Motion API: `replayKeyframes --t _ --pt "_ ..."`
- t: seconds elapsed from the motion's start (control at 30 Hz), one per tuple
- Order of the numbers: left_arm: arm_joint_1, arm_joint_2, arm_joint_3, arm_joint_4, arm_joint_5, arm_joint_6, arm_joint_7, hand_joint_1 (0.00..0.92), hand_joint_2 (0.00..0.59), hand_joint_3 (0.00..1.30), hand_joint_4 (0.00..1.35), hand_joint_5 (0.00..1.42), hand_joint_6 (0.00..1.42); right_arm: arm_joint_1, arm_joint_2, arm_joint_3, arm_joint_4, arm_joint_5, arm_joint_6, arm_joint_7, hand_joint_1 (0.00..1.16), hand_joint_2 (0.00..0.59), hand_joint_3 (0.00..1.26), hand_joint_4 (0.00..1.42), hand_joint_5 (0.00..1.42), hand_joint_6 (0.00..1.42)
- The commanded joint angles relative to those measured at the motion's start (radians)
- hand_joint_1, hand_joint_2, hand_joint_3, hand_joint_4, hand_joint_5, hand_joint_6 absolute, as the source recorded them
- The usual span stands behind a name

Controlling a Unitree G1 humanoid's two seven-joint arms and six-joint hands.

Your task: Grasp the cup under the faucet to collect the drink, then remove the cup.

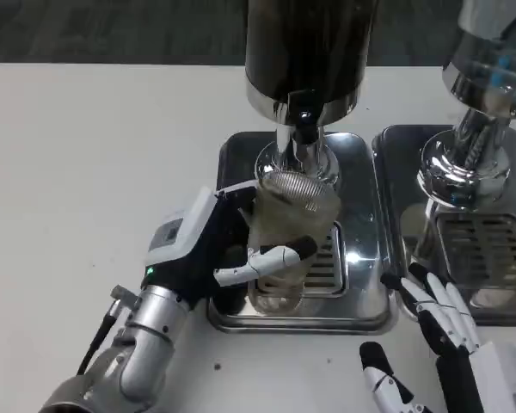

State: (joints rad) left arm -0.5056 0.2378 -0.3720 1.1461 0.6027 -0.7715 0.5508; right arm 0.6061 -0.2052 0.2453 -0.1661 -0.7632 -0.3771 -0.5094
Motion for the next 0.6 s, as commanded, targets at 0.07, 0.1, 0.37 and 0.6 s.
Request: replayKeyframes --t 0.07,0.1,0.37,0.6 --pt "-0.014 0.008 -0.009 -0.002 0.013 -0.021 0.037 0.221 0.184 0.54 0.66 0.85 0.65 0.004 0.001 -0.002 -0.011 -0.004 -0.004 -0.012 0.24 0.389 0.21 0.07 0.05 0.25" --pt "-0.016 0.008 -0.01 0.0 0.014 -0.019 0.038 0.221 0.185 0.54 0.66 0.85 0.65 0.004 0.001 -0.002 -0.011 -0.004 -0.004 -0.012 0.24 0.39 0.21 0.07 0.05 0.25" --pt "-0.045 -0.002 -0.006 0.023 0.02 -0.01 0.051 0.221 0.185 0.54 0.66 0.84 0.65 0.009 -0.001 -0.003 -0.015 -0.006 -0.004 -0.013 0.22 0.385 0.21 0.07 0.06 0.26" --pt "-0.078 -0.008 0.0 0.041 0.014 -0.004 0.054 0.215 0.188 0.54 0.66 0.84 0.66 0.018 0.001 -0.004 -0.022 -0.01 0.001 -0.015 0.22 0.391 0.21 0.07 0.06 0.26"
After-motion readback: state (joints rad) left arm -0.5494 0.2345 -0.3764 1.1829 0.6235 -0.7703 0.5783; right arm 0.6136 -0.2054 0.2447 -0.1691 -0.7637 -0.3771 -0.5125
